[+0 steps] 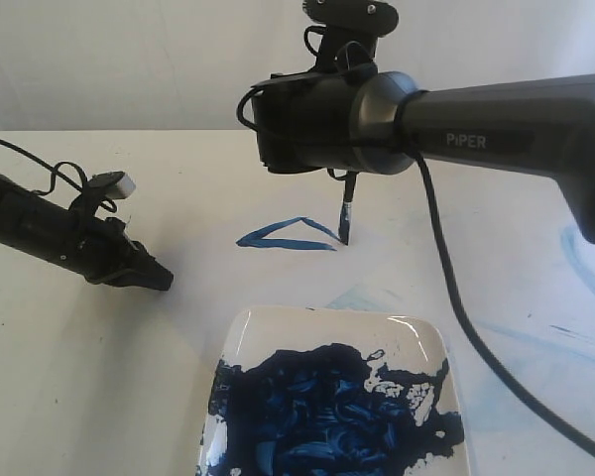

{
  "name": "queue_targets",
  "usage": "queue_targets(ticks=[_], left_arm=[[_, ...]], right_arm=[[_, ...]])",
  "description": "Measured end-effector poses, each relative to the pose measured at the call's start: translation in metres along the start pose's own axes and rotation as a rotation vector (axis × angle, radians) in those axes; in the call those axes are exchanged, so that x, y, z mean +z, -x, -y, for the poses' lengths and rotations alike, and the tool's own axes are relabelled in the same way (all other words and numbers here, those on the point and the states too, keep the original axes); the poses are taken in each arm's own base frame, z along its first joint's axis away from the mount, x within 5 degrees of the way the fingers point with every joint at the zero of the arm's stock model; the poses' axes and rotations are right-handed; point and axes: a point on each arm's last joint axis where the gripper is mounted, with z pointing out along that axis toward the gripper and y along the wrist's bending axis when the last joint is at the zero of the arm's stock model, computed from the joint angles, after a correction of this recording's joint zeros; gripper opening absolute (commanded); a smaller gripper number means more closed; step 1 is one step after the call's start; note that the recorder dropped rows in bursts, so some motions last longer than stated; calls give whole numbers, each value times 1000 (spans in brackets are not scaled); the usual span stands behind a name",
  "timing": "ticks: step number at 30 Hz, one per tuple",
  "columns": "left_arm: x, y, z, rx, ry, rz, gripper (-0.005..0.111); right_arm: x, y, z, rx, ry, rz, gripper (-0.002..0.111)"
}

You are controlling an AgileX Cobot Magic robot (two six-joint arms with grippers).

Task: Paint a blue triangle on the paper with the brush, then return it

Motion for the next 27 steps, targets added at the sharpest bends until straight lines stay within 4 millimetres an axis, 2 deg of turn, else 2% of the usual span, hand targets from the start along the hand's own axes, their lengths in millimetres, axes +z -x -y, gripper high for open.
queue_targets(ticks=[19, 23, 27], left_arm=[[0, 0, 0, 0, 0, 0, 0], [0, 0, 0, 0, 0, 0, 0], [0, 0, 0, 0, 0, 0, 0]], right_arm=[[-5, 13, -16, -25, 194, 96, 0], [-3, 35, -13, 11, 345, 60, 0], [10, 61, 5, 88, 424, 12, 0]])
